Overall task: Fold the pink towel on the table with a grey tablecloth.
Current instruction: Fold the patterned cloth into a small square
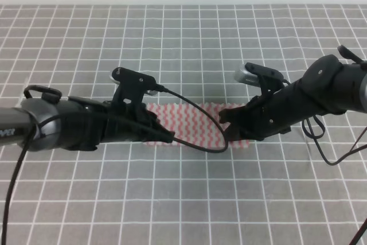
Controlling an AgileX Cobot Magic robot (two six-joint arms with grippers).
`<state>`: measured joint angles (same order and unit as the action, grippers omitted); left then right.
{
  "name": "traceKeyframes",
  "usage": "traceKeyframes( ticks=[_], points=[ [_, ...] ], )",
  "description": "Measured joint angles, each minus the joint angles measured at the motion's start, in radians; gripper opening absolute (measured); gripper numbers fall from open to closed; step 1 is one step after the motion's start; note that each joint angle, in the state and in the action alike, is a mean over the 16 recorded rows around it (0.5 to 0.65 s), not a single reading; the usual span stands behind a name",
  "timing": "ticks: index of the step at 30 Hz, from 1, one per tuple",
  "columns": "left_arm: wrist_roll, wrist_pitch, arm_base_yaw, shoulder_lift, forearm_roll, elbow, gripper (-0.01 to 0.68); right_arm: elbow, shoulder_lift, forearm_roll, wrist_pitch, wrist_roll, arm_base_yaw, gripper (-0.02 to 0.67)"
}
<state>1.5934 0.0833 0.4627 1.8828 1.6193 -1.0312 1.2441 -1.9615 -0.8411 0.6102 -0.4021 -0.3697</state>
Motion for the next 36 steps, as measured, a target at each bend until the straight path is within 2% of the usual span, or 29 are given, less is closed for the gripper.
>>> traceKeyframes(
  ticks=[10,18,26,36],
  points=[
    [0.0,0.0,-0.002,-0.051,0.001,-0.002,-0.001,0.006,0.0,0.006,0.003,0.0,0.0,-0.015],
    [-0.033,0.18,-0.036,-0.09,0.005,-0.031,-0.001,0.026,0.002,0.015,0.014,0.001,0.001,-0.015],
    [-0.106,0.393,-0.108,-0.01,-0.004,-0.064,-0.001,0.041,0.005,0.023,0.021,0.002,0.001,-0.015],
    [-0.17,0.459,-0.152,0.095,-0.037,-0.069,-0.001,0.049,0.007,0.033,0.029,0.006,0.006,-0.015]
  ],
)
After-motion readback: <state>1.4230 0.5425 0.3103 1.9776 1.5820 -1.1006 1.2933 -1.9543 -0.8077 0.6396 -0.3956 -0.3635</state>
